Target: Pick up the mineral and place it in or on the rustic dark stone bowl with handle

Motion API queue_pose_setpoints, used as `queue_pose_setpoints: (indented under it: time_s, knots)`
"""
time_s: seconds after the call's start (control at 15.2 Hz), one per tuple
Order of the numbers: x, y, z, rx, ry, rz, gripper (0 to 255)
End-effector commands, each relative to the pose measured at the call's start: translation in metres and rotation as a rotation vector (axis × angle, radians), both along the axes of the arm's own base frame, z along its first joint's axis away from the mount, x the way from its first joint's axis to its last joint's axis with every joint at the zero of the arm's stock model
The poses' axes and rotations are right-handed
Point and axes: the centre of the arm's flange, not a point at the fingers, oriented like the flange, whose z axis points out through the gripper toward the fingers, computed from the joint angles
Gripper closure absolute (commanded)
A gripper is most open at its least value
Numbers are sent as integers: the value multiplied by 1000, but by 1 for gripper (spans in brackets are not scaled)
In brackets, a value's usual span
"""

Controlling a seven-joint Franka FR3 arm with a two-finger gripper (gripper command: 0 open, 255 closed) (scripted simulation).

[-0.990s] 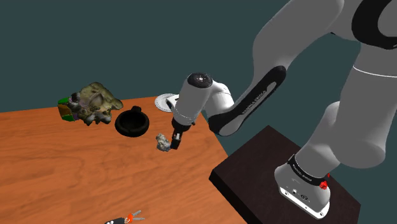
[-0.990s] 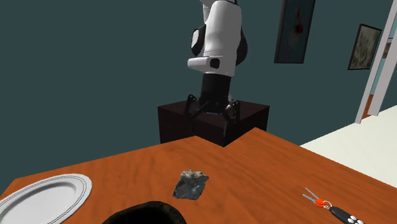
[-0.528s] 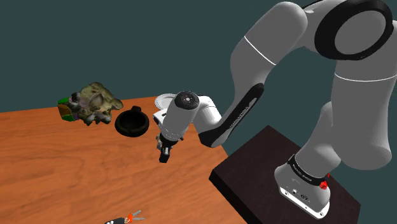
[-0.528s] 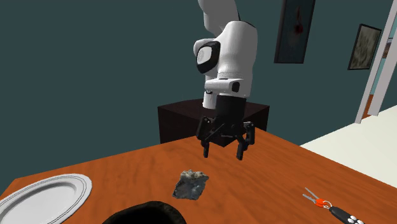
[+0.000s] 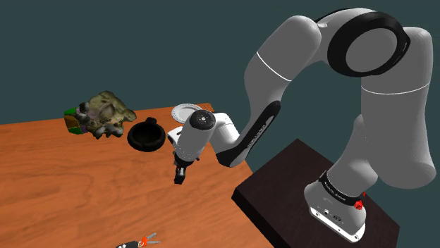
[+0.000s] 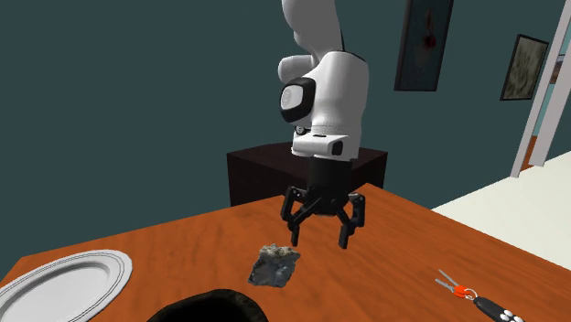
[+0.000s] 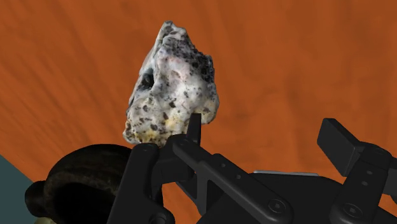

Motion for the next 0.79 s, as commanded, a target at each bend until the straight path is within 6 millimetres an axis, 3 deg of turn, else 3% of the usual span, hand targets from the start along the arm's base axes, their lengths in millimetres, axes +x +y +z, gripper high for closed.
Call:
queue_pose_setpoints:
  time_s: [0.0, 0.26, 0.33, 0.73]
  knots:
    - [0, 0, -1, 0, 0, 0, 0]
    - [0, 0, -1, 0, 0, 0, 0]
    - [0, 0, -1, 0, 0, 0, 255]
    - [0, 0, -1, 0, 0, 0, 255]
